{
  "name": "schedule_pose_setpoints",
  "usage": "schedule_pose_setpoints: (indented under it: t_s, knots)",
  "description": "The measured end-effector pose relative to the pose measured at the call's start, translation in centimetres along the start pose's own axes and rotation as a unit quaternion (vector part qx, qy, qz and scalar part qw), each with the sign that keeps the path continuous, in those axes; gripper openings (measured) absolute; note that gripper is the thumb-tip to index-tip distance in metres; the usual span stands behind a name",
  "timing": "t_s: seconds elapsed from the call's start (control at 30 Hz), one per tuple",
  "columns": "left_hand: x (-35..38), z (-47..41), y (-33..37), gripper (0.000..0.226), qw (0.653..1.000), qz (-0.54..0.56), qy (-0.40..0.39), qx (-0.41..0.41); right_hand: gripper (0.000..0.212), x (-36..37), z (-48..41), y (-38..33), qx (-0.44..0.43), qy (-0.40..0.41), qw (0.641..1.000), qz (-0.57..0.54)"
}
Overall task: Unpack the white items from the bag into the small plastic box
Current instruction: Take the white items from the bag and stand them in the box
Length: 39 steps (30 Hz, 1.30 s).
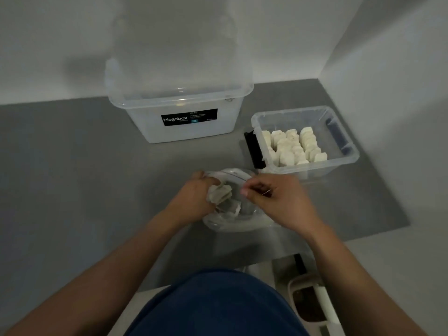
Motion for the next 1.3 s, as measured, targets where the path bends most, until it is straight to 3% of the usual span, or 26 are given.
schedule_pose_setpoints:
  t_s: [0.17, 0.33, 0.5, 0.77, 0.9, 1.07, 1.3]
  knots:
    - [0.9, 0.1, -1.5, 0.045, 1.0, -0.003, -0.015, -0.007, 0.018, 7.3, -0.6, 4.5, 0.031, -0.049, 0.974, 0.217]
    - [1.0, 0.4, -1.9, 0.034, 0.999, -0.039, -0.023, 0.014, 0.024, 9.0, -0.5, 4.8, -0.013, -0.113, 0.961, 0.251]
    - [1.6, 0.3, -2.4, 0.041, 0.998, -0.045, -0.039, 0.026, 0.026, 9.2, -0.6, 4.0, -0.03, -0.109, 0.945, 0.308]
    - [0.9, 0.3, -2.5, 0.055, 0.999, -0.024, -0.018, 0.023, 0.03, 6.6, 0.1, 3.0, -0.016, -0.021, 0.964, 0.263]
    - [0.3, 0.4, -1.9, 0.057, 1.0, -0.002, -0.019, 0.022, 0.018, 4.1, -0.1, 2.5, 0.016, 0.024, 0.98, 0.194]
    - [-0.1, 0.4, -1.5, 0.05, 0.999, 0.04, -0.012, 0.013, 0.019, 3.1, -0.1, 0.8, -0.014, 0.042, 0.984, 0.171]
    - [-0.2, -0.1, -1.2, 0.017, 0.999, 0.042, -0.001, 0.016, 0.021, 2.9, -0.5, -1.6, -0.055, 0.034, 0.976, 0.207]
Point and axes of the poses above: each hand's wrist, its own z-axis away from the middle knuckle, its own x-axis out of the palm, y = z × x, the point moved 8 cm from there along -z, towards the middle knuckle, and after that the axes turned 4 degrees about z, right-handed, at the moved point
